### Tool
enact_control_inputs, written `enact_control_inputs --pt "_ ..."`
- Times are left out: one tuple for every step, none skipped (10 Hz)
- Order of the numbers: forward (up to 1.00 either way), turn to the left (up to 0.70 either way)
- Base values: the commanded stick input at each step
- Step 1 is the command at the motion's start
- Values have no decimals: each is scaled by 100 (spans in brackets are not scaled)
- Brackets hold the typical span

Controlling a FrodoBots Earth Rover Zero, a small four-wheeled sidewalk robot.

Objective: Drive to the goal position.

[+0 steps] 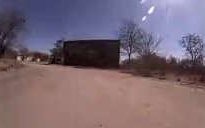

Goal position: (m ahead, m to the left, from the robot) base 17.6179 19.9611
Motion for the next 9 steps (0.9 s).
enact_control_inputs --pt "100 0" --pt "100 0" --pt "100 0" --pt "100 0" --pt "100 0" --pt "100 0" --pt "100 0" --pt "100 0" --pt "100 0"
